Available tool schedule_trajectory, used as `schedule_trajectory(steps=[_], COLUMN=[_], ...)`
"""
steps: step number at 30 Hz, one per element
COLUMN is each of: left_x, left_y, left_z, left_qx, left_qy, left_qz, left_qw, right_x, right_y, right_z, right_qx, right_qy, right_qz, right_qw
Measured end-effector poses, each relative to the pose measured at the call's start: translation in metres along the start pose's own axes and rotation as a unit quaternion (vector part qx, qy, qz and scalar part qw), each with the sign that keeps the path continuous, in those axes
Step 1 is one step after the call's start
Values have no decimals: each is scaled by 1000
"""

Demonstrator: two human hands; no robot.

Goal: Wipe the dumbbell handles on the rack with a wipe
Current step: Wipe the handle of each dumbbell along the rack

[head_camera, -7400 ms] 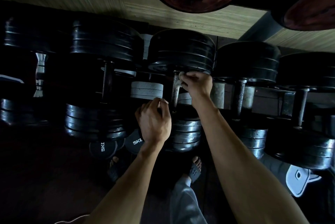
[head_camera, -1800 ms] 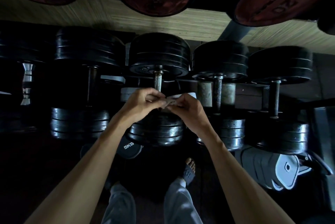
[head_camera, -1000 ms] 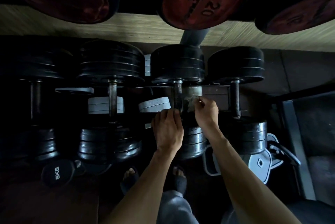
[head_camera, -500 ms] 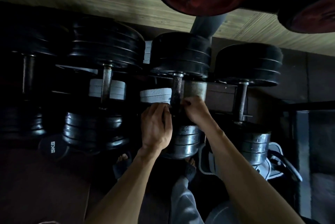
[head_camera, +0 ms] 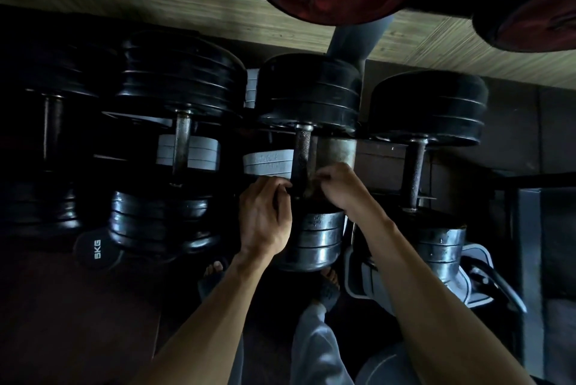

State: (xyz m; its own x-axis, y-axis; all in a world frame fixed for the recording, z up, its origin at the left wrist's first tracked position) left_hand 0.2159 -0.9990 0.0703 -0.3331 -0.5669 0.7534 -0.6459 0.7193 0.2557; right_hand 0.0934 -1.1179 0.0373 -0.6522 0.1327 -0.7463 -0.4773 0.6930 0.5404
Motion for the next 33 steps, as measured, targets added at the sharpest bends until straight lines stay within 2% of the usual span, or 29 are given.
schedule_trajectory(steps=[2, 5, 7, 9, 13, 15, 18, 20, 22, 24, 26, 27, 29, 33], left_x=[-1, 0, -1, -3, -3, -3, -3, -3, -2, 0, 0, 0, -2, -4], left_y=[0, 2, 1, 0, 0, 1, 1, 1, 1, 1, 1, 1, 0, 0], left_z=[0, -1, 0, 1, 1, 1, 2, 2, 1, -1, -1, -1, 0, 1], left_qx=[2, 4, 2, -1, -2, -3, -3, -3, -3, 2, 3, 4, 3, 5], left_qy=[0, 0, -2, -2, 3, 1, 0, 1, 4, 3, 1, 2, 6, 20], left_qz=[1, 2, 0, -2, 4, 2, -1, 5, 12, 15, 13, 11, 6, 0], left_qw=[1000, 1000, 1000, 1000, 1000, 1000, 1000, 1000, 1000, 1000, 1000, 1000, 1000, 1000], right_x=[-2, -16, -17, -9, 24, 17, -8, -12, -13, -8, -4, -4, -10, -33], right_y=[-7, -30, -42, -39, -27, -34, -47, -47, -34, -20, -10, -9, -13, -9], right_z=[-1, 2, 5, 6, 7, 4, -4, -7, -3, 6, 11, 11, 5, -2], right_qx=[12, 118, 162, 150, 24, 4, 102, 157, 125, 40, -23, -24, 28, 202], right_qy=[-8, -94, -154, -134, -95, -87, -150, -110, -10, 87, 136, 142, 138, 82], right_qz=[-2, -13, -7, -11, 26, 28, -5, -28, -51, -58, -53, -54, -67, -110], right_qw=[1000, 988, 975, 979, 995, 996, 983, 981, 991, 994, 989, 988, 988, 970])
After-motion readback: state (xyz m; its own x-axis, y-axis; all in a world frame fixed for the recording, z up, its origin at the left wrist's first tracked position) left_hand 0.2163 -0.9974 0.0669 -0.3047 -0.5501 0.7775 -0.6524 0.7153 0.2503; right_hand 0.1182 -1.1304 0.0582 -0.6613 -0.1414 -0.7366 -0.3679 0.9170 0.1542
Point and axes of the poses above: each hand's wrist, its own y-axis away from the middle knuckle, its own z-axis out of the palm, x = y × z, the point moved 4 cm from there along -y, towards the middle knuckle, and after that the axes turned 14 degrees about -z, right-handed, at the moved point
